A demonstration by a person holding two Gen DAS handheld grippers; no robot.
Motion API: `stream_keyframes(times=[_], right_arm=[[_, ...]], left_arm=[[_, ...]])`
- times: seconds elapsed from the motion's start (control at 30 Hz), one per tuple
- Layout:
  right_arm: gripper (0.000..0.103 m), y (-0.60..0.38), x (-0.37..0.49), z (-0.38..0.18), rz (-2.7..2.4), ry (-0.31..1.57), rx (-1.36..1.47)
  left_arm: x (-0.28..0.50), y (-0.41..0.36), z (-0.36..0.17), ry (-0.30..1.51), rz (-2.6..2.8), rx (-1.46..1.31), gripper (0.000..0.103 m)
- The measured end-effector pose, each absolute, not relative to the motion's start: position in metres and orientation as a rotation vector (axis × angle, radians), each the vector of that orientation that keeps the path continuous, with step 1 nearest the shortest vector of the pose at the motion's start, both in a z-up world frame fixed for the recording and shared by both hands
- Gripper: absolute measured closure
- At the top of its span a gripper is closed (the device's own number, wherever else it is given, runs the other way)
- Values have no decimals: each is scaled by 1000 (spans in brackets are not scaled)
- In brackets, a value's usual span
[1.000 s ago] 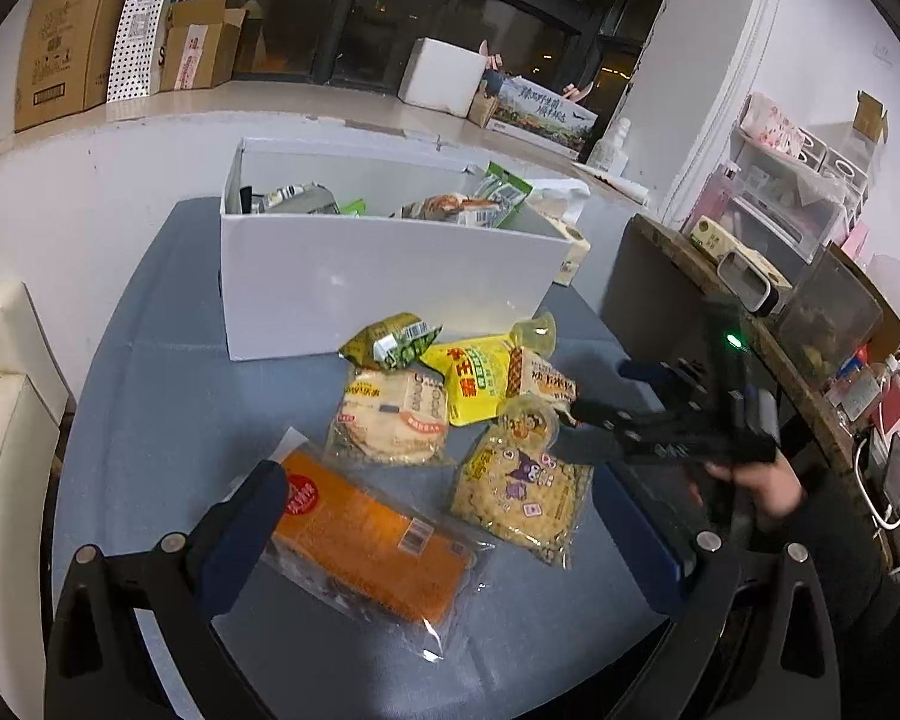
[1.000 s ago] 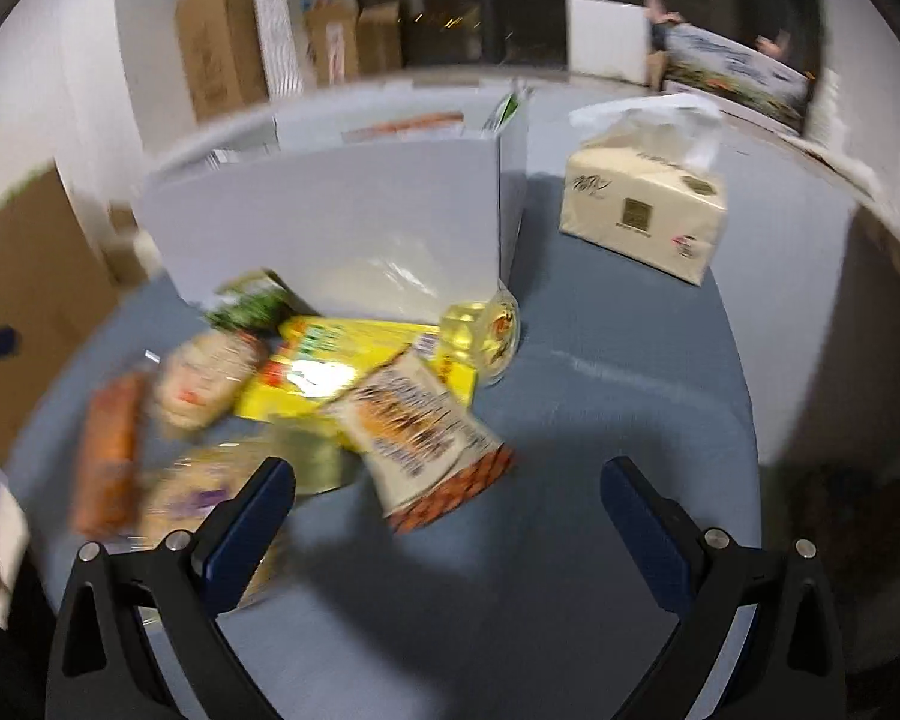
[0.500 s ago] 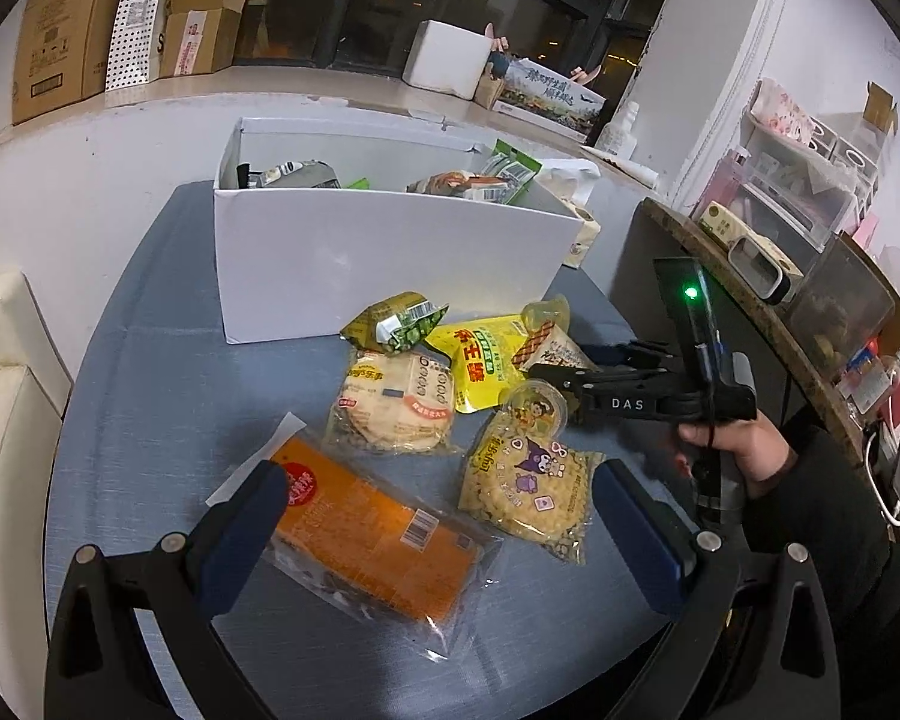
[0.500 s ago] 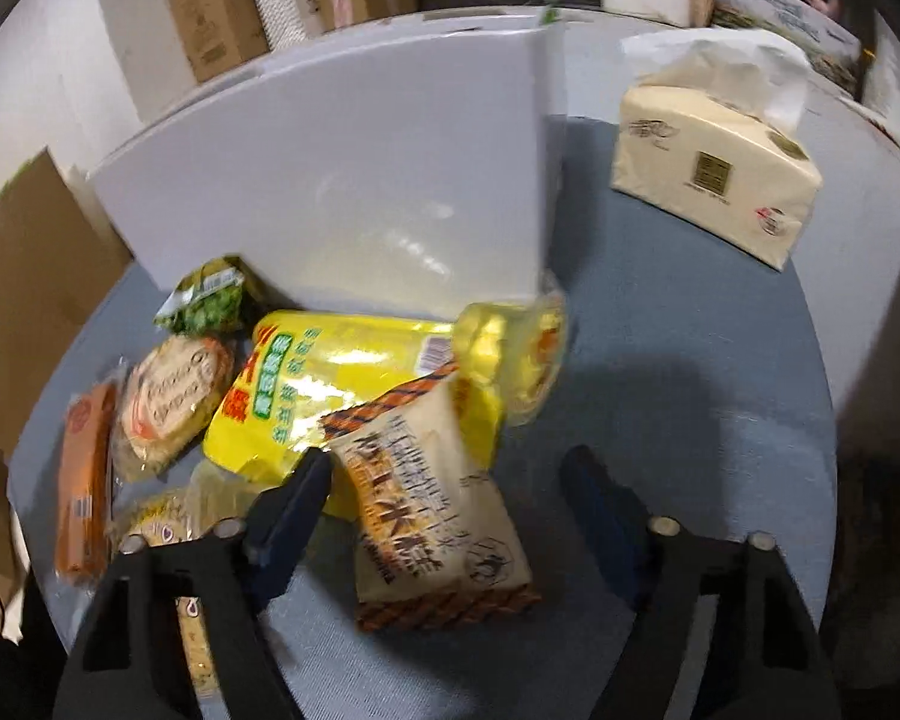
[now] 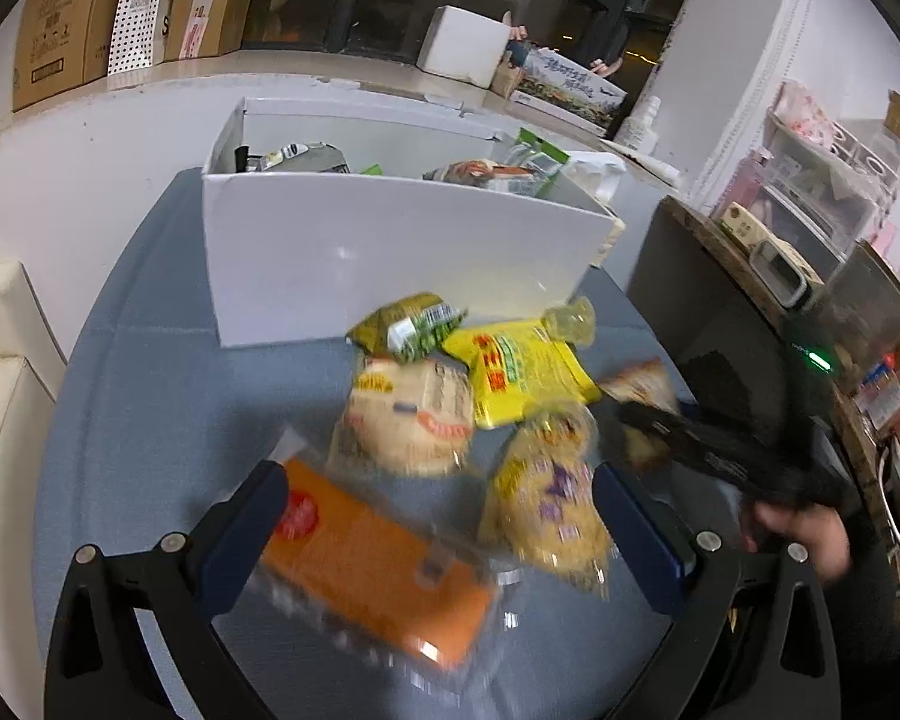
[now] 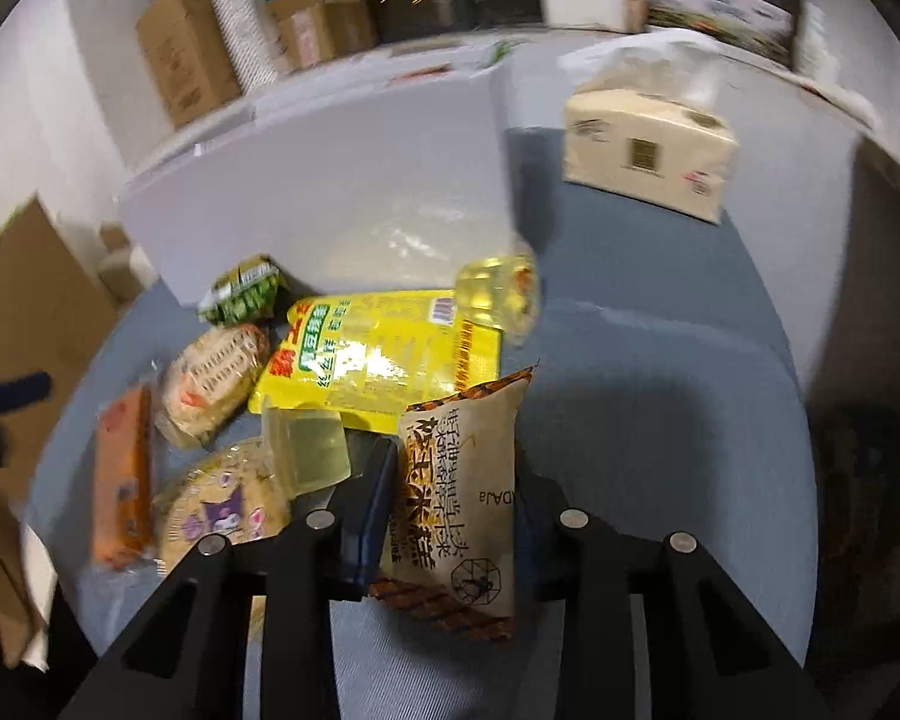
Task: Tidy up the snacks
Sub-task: 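Grasp the beige patterned bag with the right tool while the left tool grasps the small green packet, then carry both snacks over the white box and lower them inside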
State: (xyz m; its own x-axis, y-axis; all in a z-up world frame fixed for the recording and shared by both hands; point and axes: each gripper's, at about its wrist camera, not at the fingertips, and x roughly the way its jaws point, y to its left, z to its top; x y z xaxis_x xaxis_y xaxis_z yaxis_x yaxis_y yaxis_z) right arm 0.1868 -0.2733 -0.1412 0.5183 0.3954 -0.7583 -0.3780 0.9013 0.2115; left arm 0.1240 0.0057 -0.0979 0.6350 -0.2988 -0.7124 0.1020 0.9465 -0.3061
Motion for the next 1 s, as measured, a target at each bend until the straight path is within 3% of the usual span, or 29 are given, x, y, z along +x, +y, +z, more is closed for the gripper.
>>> stream_keyframes(times=[0.5, 0.53, 0.57, 0.63, 0.83, 1.0], right_arm=[[66, -285, 141, -119, 439, 822, 125], [66, -285, 141, -120, 436, 820, 126], [66, -286, 141, -120, 437, 821, 129], [66, -287, 140, -121, 438, 821, 137], [66, -287, 136, -121, 444, 815, 137], [66, -285, 132, -111, 468, 780, 138]], left_arm=[[244, -34, -140, 931, 31, -267, 2], [248, -34, -142, 942, 42, -270, 7], [252, -34, -146, 958, 58, -269, 23], [256, -30, -153, 980, 94, -283, 36], [234, -29, -142, 886, 10, -247, 48], [191, -14, -115, 795, -85, -275, 49]])
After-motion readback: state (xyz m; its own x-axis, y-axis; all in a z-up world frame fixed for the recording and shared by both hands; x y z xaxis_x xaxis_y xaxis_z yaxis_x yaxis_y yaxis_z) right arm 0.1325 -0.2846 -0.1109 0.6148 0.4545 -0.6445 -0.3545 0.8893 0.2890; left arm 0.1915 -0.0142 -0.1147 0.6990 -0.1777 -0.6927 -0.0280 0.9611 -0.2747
